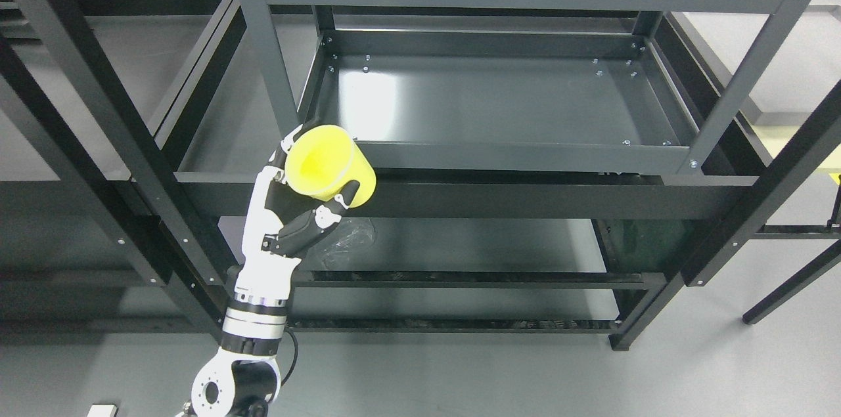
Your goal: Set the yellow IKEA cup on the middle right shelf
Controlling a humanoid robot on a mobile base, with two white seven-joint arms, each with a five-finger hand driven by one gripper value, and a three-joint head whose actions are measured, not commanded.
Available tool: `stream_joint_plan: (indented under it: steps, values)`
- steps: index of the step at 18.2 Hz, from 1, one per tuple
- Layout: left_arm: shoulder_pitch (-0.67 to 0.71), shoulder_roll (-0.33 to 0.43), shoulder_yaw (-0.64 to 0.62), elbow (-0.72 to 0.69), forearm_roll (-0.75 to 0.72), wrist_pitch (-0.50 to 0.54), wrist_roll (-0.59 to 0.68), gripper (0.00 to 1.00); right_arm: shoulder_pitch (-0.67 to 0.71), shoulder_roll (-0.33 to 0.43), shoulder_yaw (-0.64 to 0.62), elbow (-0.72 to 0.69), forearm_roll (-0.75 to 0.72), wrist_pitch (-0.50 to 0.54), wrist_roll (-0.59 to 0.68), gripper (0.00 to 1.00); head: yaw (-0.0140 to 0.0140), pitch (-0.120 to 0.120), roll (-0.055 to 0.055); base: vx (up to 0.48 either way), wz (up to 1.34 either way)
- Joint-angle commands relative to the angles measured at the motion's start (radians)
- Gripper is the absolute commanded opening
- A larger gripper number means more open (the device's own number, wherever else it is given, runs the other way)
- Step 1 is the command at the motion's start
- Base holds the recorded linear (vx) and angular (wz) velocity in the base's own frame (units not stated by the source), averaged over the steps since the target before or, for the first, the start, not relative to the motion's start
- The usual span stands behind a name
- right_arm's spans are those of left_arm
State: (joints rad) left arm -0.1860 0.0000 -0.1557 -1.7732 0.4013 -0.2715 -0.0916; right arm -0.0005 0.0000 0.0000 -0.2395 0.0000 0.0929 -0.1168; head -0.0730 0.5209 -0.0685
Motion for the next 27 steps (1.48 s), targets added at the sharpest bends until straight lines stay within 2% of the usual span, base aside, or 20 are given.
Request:
stream_joint_plan:
  steps: [1,10,16,21,23,27]
  values:
    - [-0.044,0.017,-0.155,-0.002,0.004,-0.041,-0.004,0.01,0.014,-0.017,0.017,0.000,-0.025,0.001,0.000,0.99,0.0000,0.000,0.000,0.037,-0.01]
    - [-0.285,0.017,-0.298,0.000,0.004,-0.040,-0.004,0.02,0.014,-0.017,0.017,0.000,-0.025,0.001,0.000,0.99,0.0000,0.000,0.000,0.044,-0.06]
    - [-0.492,0.017,-0.393,0.001,0.008,-0.005,0.003,0.02,0.014,-0.017,0.017,0.000,-0.025,0.001,0.000,0.99,0.0000,0.000,0.000,0.083,-0.07]
    - [-0.665,0.017,-0.443,0.006,0.089,0.040,0.102,0.00,0.014,-0.017,0.018,0.000,-0.025,0.001,0.000,0.99,0.0000,0.000,0.000,0.182,0.06]
    - [-0.758,0.017,-0.441,0.008,0.152,0.105,0.131,0.00,0.014,-0.017,0.017,0.000,-0.025,0.001,0.000,0.99,0.0000,0.000,0.000,0.190,0.19]
    - [-0.921,0.017,-0.438,0.058,0.345,0.372,0.323,0.00,0.014,-0.017,0.017,0.000,-0.025,0.001,0.000,0.99,0.0000,0.000,0.000,0.131,0.16]
